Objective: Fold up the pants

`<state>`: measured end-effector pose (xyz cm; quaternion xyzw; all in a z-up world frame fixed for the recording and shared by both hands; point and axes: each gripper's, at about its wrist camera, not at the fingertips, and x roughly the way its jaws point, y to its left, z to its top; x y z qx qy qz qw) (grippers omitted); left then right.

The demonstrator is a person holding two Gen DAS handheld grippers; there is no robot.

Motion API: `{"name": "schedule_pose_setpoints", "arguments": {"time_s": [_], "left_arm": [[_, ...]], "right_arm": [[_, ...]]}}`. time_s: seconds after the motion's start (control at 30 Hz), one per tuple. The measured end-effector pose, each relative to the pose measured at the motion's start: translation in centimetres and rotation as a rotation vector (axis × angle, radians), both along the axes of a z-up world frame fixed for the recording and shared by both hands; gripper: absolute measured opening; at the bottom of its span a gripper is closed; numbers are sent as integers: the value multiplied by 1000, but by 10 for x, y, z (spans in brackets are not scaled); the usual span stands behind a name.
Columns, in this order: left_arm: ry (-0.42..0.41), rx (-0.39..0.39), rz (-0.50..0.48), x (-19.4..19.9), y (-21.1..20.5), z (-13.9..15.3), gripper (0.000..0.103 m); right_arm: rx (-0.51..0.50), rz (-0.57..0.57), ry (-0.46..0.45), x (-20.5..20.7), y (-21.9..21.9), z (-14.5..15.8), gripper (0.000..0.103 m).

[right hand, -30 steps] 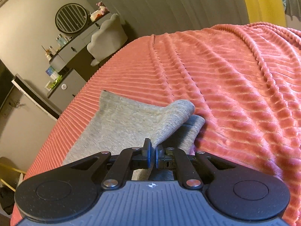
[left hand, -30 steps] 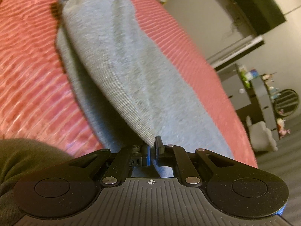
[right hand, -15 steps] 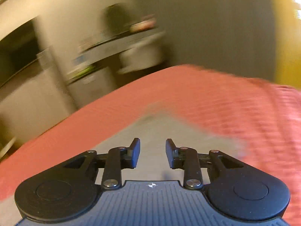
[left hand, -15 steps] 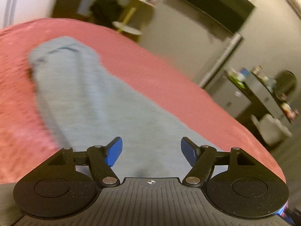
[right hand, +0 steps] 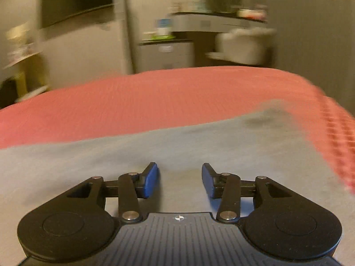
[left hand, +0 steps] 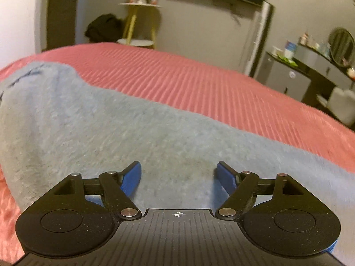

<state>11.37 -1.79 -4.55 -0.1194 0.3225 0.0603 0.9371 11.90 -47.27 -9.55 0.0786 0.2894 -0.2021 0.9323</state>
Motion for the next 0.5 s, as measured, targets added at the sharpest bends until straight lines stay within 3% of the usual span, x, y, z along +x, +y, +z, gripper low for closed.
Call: {"name": "schedule_pose_setpoints", "arguments": {"time_s": [0.13, 0.27, 0.4, 0.5], "left_arm": [[11, -7, 31, 4, 3, -5, 85], [5, 43, 10, 7, -7, -7, 88], [7, 66, 7, 9, -11, -6, 90], [11, 48, 17, 9, -6, -6, 90]], "right_arm": [[36, -128, -2, 11, -58, -6, 43], [-23, -183, 29, 28, -81, -5, 43], [-185, -171, 94, 51, -69, -11, 44], [-239, -189, 127, 61, -53, -8, 49]]}}
